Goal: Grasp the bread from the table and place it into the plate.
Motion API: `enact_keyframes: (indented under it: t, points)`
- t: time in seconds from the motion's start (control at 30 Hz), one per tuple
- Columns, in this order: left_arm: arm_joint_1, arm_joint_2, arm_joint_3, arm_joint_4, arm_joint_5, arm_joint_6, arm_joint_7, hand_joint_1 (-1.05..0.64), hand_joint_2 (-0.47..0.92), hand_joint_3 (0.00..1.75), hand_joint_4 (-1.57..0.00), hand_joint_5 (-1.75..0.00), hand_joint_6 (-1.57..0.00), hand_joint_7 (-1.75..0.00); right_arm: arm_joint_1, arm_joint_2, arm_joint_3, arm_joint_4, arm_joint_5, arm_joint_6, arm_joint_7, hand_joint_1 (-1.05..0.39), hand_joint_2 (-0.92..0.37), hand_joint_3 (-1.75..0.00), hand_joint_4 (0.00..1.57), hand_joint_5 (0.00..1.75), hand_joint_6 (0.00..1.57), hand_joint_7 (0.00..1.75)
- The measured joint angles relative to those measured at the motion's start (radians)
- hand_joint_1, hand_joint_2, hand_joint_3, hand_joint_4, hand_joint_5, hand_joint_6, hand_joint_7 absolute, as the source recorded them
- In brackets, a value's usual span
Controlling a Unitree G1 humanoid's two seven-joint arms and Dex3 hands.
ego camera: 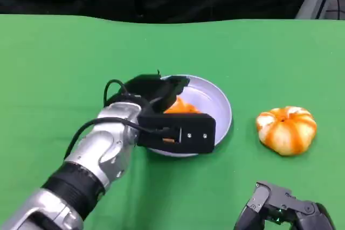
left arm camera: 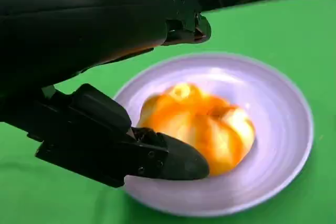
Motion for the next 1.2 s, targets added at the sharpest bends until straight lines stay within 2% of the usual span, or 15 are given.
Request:
enact_keyframes:
  t: [0.17,0.33,0.4,0.43,0.57,0.6,0.63,0.67,0.7,0.77,0.87,0.93,1.03,1.07,1.2]
  points:
    - [0.102,0.054,0.060,-0.174,-0.056,-0.013,-0.012,-0.66,0.92,0.27,-0.09,-0.07,-0.12,-0.14,-0.008,-0.003,0.000,0.000,0.000,0.000,0.000,0.01,-0.17,-1.67,0.85,1.75,0.83,1.45]
    - [0.271,0.100,0.175,-0.436,-0.152,0.036,-0.062,-0.49,0.92,0.25,-0.18,-0.15,-0.10,-0.14,-0.015,-0.005,-0.001,0.001,-0.002,0.000,-0.001,0.00,-0.18,-1.67,0.84,1.74,0.83,1.45]
    - [0.343,0.114,0.215,-0.534,-0.182,0.046,-0.068,-0.42,0.92,0.23,-0.14,-0.61,-0.18,-0.19,-0.017,-0.005,-0.001,0.001,-0.004,0.000,-0.001,0.01,-0.18,-1.67,0.85,1.75,0.83,1.45]
    - [0.388,0.120,0.240,-0.583,-0.197,0.044,-0.067,-0.40,0.92,0.22,-0.13,-0.78,-0.22,-0.21,-0.018,-0.005,-0.001,0.000,-0.004,0.000,-0.002,0.01,-0.18,-1.67,0.85,1.75,0.83,1.45]
    - [0.565,0.121,0.346,-0.736,-0.283,0.018,-0.029,-0.24,0.90,0.21,-0.31,-1.03,-0.42,-0.32,-0.019,-0.004,0.001,0.001,-0.004,0.001,-0.003,0.01,-0.18,-1.67,0.86,1.75,0.83,1.46]
    - [0.602,0.112,0.375,-0.769,-0.310,0.008,-0.013,-0.20,0.88,0.26,-0.38,-1.05,-0.48,-0.35,-0.019,-0.003,0.002,0.001,-0.004,0.001,-0.004,0.01,-0.18,-1.67,0.86,1.75,0.83,1.46]
    - [0.639,0.105,0.402,-0.795,-0.340,-0.008,0.002,-0.17,0.77,0.47,-0.44,-1.07,-0.53,-0.39,-0.020,-0.003,0.004,0.001,-0.004,0.002,-0.004,0.02,-0.18,-1.67,0.85,1.75,0.83,1.46]
    - [0.679,0.098,0.431,-0.823,-0.369,-0.035,0.020,-0.16,0.62,0.77,-0.50,-1.09,-0.57,-0.44,-0.022,-0.003,0.007,0.002,-0.004,0.003,-0.003,0.02,-0.18,-1.67,0.85,1.75,0.83,1.46]
    - [0.721,0.092,0.456,-0.851,-0.395,-0.068,0.036,-0.16,0.56,0.88,-0.52,-1.10,-0.58,-0.45,-0.024,-0.003,0.009,0.002,-0.003,0.003,-0.003,0.03,-0.18,-1.67,0.85,1.75,0.82,1.46]
    - [0.802,0.081,0.498,-0.895,-0.443,-0.126,0.058,-0.12,0.45,1.10,-0.66,-1.15,-0.73,-0.57,-0.027,-0.003,0.011,0.004,-0.003,0.003,-0.003,0.03,-0.18,-1.67,0.86,1.75,0.82,1.46]
    - [0.911,0.061,0.568,-0.933,-0.549,-0.221,0.077,-0.06,0.39,1.26,-0.70,-1.27,-0.79,-0.72,-0.031,-0.002,0.012,0.006,-0.003,0.003,-0.005,0.02,-0.17,-1.67,0.86,1.75,0.82,1.46]
    - [0.972,0.041,0.604,-0.945,-0.621,-0.285,0.082,-0.03,0.34,1.44,-0.78,-1.39,-0.82,-0.95,-0.031,-0.003,0.011,0.006,-0.003,0.003,-0.004,0.02,-0.17,-1.67,0.86,1.75,0.82,1.46]
    - [1.055,0.012,0.619,-0.953,-0.680,-0.348,0.085,-0.03,0.33,1.50,-0.88,-1.47,-0.85,-1.14,-0.033,-0.005,0.007,0.006,-0.002,0.003,-0.002,0.03,-0.17,-1.66,0.86,1.75,0.82,1.45]
    - [1.076,0.003,0.619,-0.953,-0.687,-0.364,0.085,-0.03,0.30,1.55,-0.90,-1.55,-0.85,-1.24,-0.034,-0.006,0.006,0.006,-0.001,0.002,-0.002,0.02,-0.17,-1.65,0.86,1.75,0.82,1.45]
    - [1.116,-0.040,0.611,-0.952,-0.683,-0.425,0.115,-0.03,0.24,1.67,-0.94,-1.70,-0.86,-1.43,-0.034,-0.015,-0.015,0.006,0.002,-0.006,0.004,0.00,-0.18,-1.62,0.85,1.75,0.83,1.42]
